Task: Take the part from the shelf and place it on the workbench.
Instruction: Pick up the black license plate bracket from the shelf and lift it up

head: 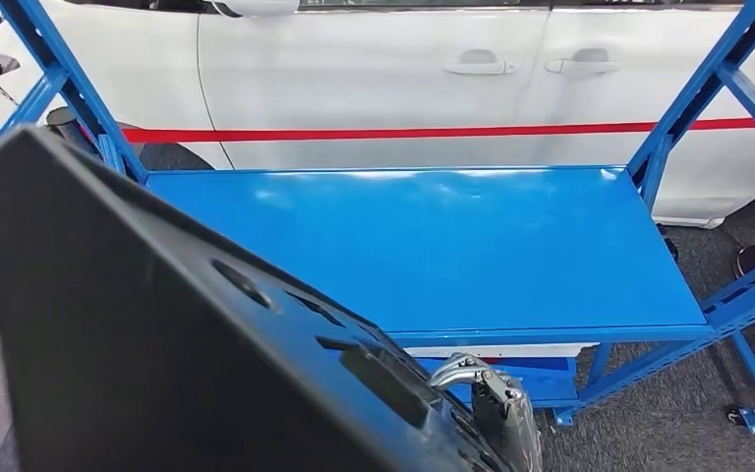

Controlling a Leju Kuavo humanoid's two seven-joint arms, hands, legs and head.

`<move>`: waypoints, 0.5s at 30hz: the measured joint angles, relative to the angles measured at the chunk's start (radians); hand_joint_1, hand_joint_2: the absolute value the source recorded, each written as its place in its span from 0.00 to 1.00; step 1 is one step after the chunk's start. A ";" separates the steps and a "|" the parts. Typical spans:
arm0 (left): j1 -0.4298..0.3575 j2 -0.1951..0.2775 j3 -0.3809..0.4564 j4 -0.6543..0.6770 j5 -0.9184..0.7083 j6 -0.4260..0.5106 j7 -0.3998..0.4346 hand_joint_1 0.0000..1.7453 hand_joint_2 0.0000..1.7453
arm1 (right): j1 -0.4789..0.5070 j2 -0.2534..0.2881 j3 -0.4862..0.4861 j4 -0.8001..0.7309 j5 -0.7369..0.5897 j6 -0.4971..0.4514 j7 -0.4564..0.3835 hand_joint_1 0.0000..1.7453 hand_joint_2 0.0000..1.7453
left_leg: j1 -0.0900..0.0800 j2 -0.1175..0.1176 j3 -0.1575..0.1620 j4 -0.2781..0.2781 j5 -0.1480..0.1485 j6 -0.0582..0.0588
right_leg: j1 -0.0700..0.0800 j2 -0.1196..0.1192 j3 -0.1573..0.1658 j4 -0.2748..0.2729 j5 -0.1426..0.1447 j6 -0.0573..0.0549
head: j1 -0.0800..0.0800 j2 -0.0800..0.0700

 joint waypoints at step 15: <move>0.002 -0.006 0.001 0.000 -0.004 -0.011 0.013 0.00 0.00 | 0.001 0.013 -0.002 0.010 0.002 0.007 0.000 1.00 1.00 | 0.003 -0.003 -0.120 0.203 -0.113 -0.064 | 0.008 -0.010 0.160 -0.254 0.121 -0.068 | -0.001 0.000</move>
